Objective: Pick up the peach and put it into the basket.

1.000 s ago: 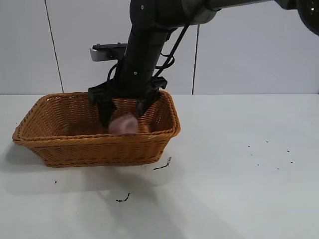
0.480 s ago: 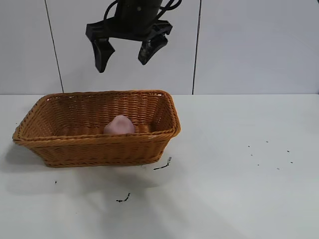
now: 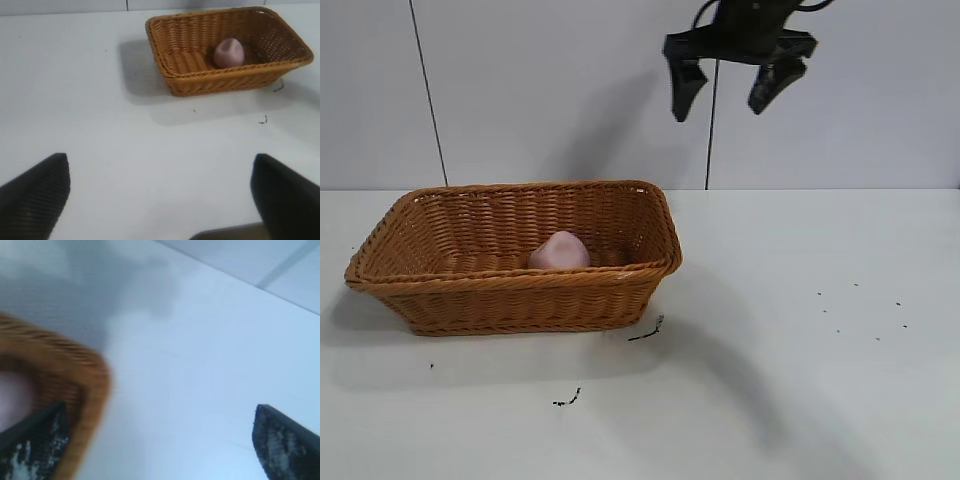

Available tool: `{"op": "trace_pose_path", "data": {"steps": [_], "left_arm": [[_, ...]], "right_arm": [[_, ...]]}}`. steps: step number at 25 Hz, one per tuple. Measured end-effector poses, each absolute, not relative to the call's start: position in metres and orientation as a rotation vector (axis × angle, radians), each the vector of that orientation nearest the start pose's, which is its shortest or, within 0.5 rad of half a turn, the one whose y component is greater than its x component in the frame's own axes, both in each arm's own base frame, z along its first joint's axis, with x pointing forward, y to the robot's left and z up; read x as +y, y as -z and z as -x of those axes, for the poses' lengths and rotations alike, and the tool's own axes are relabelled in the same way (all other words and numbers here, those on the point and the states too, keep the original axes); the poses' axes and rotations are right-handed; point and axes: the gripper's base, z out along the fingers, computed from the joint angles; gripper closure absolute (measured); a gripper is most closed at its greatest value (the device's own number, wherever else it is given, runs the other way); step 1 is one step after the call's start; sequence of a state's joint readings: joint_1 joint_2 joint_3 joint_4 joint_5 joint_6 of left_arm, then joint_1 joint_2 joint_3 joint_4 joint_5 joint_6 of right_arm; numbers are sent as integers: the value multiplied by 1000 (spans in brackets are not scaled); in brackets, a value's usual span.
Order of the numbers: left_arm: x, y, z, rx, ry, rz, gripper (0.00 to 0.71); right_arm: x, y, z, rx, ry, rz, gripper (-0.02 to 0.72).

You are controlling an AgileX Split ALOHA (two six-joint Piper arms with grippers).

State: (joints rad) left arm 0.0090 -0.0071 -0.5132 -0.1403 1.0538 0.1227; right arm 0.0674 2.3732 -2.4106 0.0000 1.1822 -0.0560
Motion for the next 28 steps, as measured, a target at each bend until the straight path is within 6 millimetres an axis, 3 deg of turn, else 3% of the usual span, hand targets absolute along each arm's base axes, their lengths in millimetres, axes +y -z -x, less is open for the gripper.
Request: {"op": "trace_pose_path", "data": {"steps": [6,10,15,21,24,28], "left_arm": [[-11,-282,8,2007,83,-122,16],[-11,-282,8,2007,83,-122,16],[-11,-282,8,2007,83,-122,16],[-11,-282,8,2007,83,-122,16],[-11,-282,8,2007,83,-122,16],[-11,-282,8,2007,83,-122,16]], "right_arm": [[-3,-281,-513,2621,20,61,8],[-5,-302,-504,2593,22,50,8],[-5,-337,-475,2571,19,37,8],[-3,-376,-412,2574,-2,34,8],[-2,-385,-371,2598,-8,33,8],[-2,-380,-314,2655,-12,33,8]]}}
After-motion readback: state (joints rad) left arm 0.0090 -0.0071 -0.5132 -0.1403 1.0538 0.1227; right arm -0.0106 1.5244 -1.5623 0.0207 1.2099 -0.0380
